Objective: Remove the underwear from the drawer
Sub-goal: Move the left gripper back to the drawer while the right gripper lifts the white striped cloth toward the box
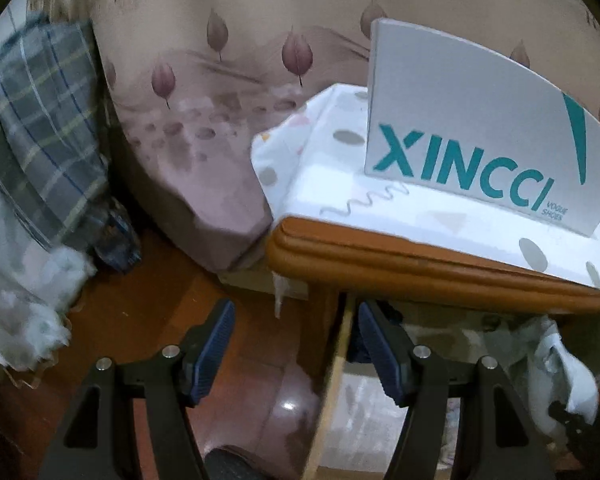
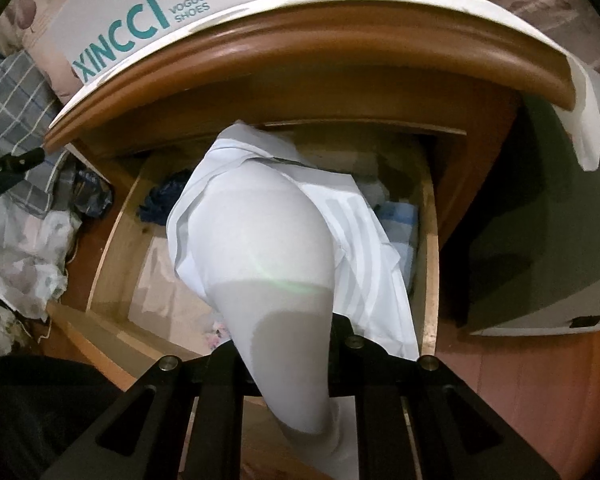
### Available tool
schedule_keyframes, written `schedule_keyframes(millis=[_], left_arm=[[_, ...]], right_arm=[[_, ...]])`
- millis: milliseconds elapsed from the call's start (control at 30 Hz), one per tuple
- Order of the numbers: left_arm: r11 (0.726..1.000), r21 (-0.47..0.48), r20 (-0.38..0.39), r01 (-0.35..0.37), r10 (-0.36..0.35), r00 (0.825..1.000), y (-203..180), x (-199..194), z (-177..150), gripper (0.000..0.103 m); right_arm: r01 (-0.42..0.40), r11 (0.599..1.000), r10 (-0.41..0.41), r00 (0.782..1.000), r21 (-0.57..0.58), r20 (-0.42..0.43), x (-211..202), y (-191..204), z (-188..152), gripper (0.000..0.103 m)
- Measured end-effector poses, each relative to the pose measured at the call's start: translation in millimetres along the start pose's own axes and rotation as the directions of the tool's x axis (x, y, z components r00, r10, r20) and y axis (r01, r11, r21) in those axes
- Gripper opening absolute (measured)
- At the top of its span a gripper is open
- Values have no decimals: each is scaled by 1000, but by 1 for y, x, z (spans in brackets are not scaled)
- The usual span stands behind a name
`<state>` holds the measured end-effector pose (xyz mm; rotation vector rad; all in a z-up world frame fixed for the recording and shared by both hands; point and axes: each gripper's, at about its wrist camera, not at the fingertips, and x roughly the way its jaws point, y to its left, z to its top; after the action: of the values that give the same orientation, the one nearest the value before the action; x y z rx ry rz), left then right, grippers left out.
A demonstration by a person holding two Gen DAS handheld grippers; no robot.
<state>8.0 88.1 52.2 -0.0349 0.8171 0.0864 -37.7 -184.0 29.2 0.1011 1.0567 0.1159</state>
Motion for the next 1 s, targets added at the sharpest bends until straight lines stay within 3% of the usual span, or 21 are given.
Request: schedule_keyframes(millis=[167, 333, 667, 1000], left_arm=[[999, -1, -61, 36, -36, 998, 9, 19, -7, 66], [999, 28, -62, -19, 21, 998, 14, 21, -10, 66], [1000, 3, -95, -4, 4, 995, 16, 27, -9, 66], [1000, -22, -111, 3, -5, 994, 13, 26, -9, 66]], right_arm=[[0, 999, 0, 1000, 37, -6, -9, 4, 4, 12], [-4, 1000, 3, 1000, 13, 10, -31, 22, 11, 12], [-40, 999, 41, 999, -29, 21, -76, 51, 22, 12], [-60, 997, 65, 994, -58, 83, -129, 67, 35, 12]])
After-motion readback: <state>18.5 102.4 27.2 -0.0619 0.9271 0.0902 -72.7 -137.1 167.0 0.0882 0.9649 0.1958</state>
